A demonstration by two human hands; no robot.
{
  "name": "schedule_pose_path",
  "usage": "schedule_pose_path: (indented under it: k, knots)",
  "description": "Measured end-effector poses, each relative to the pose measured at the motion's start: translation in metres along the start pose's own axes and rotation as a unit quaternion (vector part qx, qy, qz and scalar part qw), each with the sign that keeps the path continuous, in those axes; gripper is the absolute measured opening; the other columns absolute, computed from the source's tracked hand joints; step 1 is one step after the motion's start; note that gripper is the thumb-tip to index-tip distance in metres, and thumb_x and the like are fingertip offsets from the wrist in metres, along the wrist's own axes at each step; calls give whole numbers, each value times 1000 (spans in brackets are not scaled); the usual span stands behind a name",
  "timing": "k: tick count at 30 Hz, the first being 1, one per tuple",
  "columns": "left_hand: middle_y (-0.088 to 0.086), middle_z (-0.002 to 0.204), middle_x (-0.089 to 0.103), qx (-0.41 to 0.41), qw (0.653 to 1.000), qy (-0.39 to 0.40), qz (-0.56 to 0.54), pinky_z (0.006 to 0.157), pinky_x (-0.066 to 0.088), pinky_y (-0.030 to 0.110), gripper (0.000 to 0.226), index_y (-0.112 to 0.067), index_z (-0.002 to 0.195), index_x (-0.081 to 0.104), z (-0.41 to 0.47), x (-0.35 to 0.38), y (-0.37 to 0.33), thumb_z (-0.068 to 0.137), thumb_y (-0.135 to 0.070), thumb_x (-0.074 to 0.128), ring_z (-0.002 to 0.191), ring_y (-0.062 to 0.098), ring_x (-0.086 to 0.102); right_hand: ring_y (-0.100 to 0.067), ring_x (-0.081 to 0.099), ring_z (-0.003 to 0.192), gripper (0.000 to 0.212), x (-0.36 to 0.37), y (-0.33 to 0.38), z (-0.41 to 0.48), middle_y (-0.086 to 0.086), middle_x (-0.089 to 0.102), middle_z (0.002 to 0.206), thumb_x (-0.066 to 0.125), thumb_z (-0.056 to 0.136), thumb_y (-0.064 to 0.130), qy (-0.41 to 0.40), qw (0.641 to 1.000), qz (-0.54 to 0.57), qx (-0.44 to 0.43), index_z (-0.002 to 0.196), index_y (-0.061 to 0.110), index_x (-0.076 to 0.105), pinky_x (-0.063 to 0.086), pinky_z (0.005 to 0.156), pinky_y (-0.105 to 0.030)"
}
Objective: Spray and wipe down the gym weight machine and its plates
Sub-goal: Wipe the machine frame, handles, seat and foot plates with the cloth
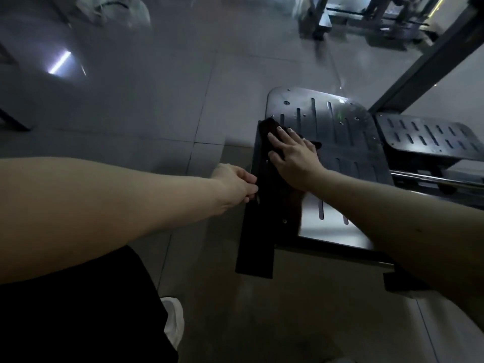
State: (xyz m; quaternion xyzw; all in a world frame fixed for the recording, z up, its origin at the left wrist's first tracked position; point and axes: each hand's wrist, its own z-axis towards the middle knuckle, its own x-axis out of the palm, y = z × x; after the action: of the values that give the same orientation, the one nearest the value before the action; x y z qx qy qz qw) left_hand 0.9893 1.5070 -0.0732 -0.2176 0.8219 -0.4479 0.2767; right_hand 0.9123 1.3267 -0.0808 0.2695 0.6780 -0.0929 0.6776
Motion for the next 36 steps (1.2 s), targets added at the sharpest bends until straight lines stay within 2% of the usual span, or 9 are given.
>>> schedule_pose_path:
  k: [3, 6, 10, 12, 16, 20, 27, 31, 36]
  knots:
    - [11, 86, 74, 2, 1000, -6, 9, 62, 56, 21, 12, -12, 85, 71, -6, -2, 7, 86, -2, 78, 72, 15, 71, -19, 5, 158, 64, 5, 2, -43, 2, 15, 170, 33, 99, 53, 8, 998, -8, -68, 159, 32, 30, 9, 126, -48]
    - [9, 79, 72, 6, 1000, -10, 8, 59, 56, 20, 12, -11, 86, 70, -13, -1, 13, 86, -2, 78, 69, 15, 70, -15, -1, 158, 67, 6, -1, -111, 7, 11, 170, 27, 97, 57, 44, 988, -13, -150, 160, 34, 28, 7, 126, -42]
    - [9, 78, 71, 4, 1000, -19, 9, 57, 55, 18, 15, -7, 96, 72, -19, 0, 11, 85, 1, 78, 64, 13, 68, -20, 9, 157, 63, 1, -2, -136, 5, 21, 169, 29, 99, 58, 47, 984, -39, -170, 159, 38, 31, 14, 120, -41]
    - [10, 81, 73, 7, 1000, -20, 7, 61, 57, 19, 15, -8, 96, 73, -21, 1, 9, 84, -2, 80, 66, 14, 68, -21, 11, 156, 66, 0, 3, -107, 4, 22, 168, 25, 96, 60, 38, 989, -39, -134, 158, 40, 31, 14, 121, -45]
    - [9, 75, 71, 15, 999, -35, 14, 55, 55, 20, 13, -7, 94, 71, -22, 3, 4, 85, -6, 81, 57, 12, 63, -19, -6, 158, 60, 7, 12, -28, 5, 5, 172, 34, 103, 54, 23, 1000, 6, -2, 160, 44, 19, -2, 126, -47]
    - [6, 71, 70, 14, 998, -43, 53, 50, 50, 18, 9, -11, 86, 71, -15, 2, -1, 86, -9, 79, 55, 10, 64, -22, -13, 157, 59, 3, 1, -20, 5, -4, 172, 30, 105, 54, 33, 995, 33, 87, 160, 46, 11, -7, 126, -49]
    - [3, 70, 73, 39, 991, -29, 126, 58, 53, 23, 10, -12, 85, 72, -10, -1, -7, 86, -15, 81, 54, 7, 65, -31, -5, 158, 80, -15, -149, -77, 1, -2, 172, 11, 86, 65, 30, 933, 22, 358, 161, 38, 18, 3, 125, -58]
    - [6, 70, 74, 50, 989, -26, 136, 65, 59, 28, 11, -11, 81, 72, -8, -2, -7, 84, -15, 83, 55, 9, 67, -36, -3, 157, 64, -10, -100, -101, -6, 2, 172, 26, 103, 51, 3, 930, 46, 364, 163, 33, 12, 0, 125, -57]
    - [9, 77, 75, 54, 988, -22, 143, 60, 54, 25, 11, -11, 82, 72, -5, -5, -5, 86, -14, 81, 62, 11, 70, -32, -7, 157, 64, 15, 3, -148, -4, 0, 172, 27, 103, 55, 0, 978, 0, 207, 163, 36, 11, 0, 124, -50]
